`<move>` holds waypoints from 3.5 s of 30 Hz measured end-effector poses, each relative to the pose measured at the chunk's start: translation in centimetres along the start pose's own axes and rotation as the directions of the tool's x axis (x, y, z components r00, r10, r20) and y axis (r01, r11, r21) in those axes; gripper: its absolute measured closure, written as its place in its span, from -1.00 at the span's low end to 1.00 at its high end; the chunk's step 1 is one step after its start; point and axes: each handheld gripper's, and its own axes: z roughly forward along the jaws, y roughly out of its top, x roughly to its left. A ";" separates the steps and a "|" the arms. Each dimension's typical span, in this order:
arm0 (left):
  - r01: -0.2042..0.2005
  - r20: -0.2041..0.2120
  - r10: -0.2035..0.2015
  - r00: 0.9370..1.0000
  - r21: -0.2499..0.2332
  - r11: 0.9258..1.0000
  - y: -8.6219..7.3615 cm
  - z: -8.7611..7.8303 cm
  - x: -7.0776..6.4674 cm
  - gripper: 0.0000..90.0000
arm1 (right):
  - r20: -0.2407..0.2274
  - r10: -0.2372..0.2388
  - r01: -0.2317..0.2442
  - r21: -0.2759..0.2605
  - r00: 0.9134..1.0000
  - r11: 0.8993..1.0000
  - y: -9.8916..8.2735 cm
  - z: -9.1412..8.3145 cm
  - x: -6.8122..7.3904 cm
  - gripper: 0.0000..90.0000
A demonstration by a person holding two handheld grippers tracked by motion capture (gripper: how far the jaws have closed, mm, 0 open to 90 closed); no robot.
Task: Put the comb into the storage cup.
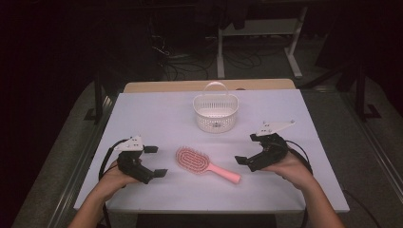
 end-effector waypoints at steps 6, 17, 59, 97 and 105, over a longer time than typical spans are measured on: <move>0.002 -0.002 -0.002 1.000 -0.001 1.000 0.0 0.0 0.0 -1.00 | -0.006 -0.005 0.005 0.007 1.000 1.000 0.3 0.5 0.0 -1.00; 0.003 -0.004 -0.003 1.000 0.001 1.000 -0.1 -0.1 0.0 -1.00 | -0.023 -0.026 0.026 0.015 0.999 1.000 1.3 1.2 0.4 -1.00; 0.000 0.004 0.000 1.000 -0.003 1.000 0.0 -0.1 0.0 -1.00 | -0.059 -0.077 0.080 0.042 0.995 0.996 4.7 4.5 1.5 -1.00; -0.001 0.013 0.001 1.000 -0.005 1.000 0.0 -0.1 0.1 -1.00 | -0.082 -0.104 0.109 0.063 0.991 0.992 7.7 7.2 3.0 -1.00; -0.004 0.009 0.004 1.000 -0.005 1.000 0.0 -0.2 0.0 -1.00 | -0.069 -0.114 0.121 0.095 0.991 0.988 7.5 7.3 3.1 -1.00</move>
